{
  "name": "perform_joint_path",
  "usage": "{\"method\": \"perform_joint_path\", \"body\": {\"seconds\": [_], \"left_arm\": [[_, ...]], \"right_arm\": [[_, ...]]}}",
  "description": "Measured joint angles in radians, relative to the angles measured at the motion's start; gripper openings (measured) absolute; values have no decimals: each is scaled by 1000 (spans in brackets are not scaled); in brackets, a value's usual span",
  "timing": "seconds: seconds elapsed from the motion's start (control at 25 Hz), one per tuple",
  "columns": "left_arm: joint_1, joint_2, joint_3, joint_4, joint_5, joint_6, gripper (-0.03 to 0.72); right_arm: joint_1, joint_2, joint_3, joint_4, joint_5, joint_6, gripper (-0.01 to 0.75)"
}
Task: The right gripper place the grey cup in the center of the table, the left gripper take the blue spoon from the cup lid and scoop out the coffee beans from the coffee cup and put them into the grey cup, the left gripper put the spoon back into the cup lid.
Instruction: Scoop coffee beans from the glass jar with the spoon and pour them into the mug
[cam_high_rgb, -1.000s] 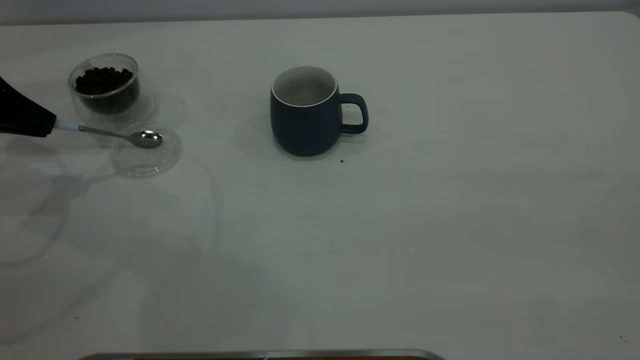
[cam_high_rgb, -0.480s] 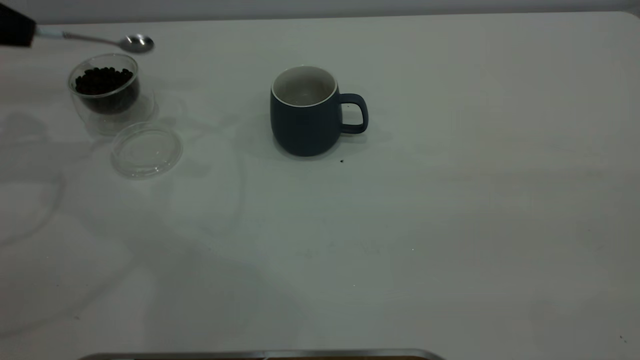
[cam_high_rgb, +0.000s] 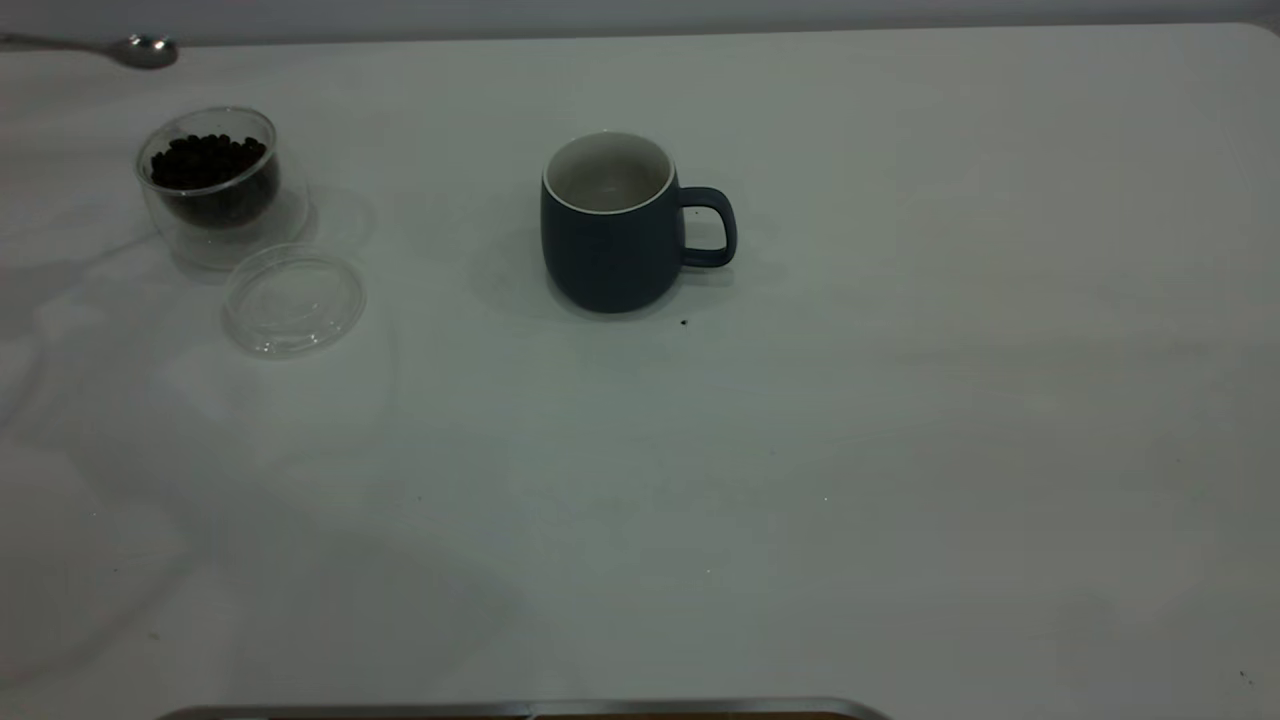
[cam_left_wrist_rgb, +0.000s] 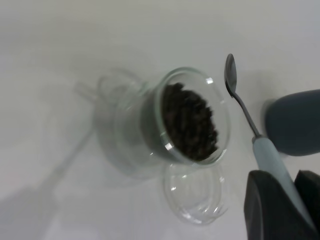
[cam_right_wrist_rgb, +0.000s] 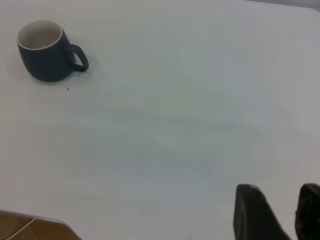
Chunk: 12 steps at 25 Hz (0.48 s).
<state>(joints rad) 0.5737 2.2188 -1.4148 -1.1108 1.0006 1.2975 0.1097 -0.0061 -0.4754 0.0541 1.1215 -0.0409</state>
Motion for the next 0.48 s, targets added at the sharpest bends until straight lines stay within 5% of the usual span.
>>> {"method": "perform_joint_path", "body": {"seconds": [0.48], "left_arm": [[5,90,-1,18,-25,-3,134]], "right_arm": [[0,0,0,0,0,0,241]]}}
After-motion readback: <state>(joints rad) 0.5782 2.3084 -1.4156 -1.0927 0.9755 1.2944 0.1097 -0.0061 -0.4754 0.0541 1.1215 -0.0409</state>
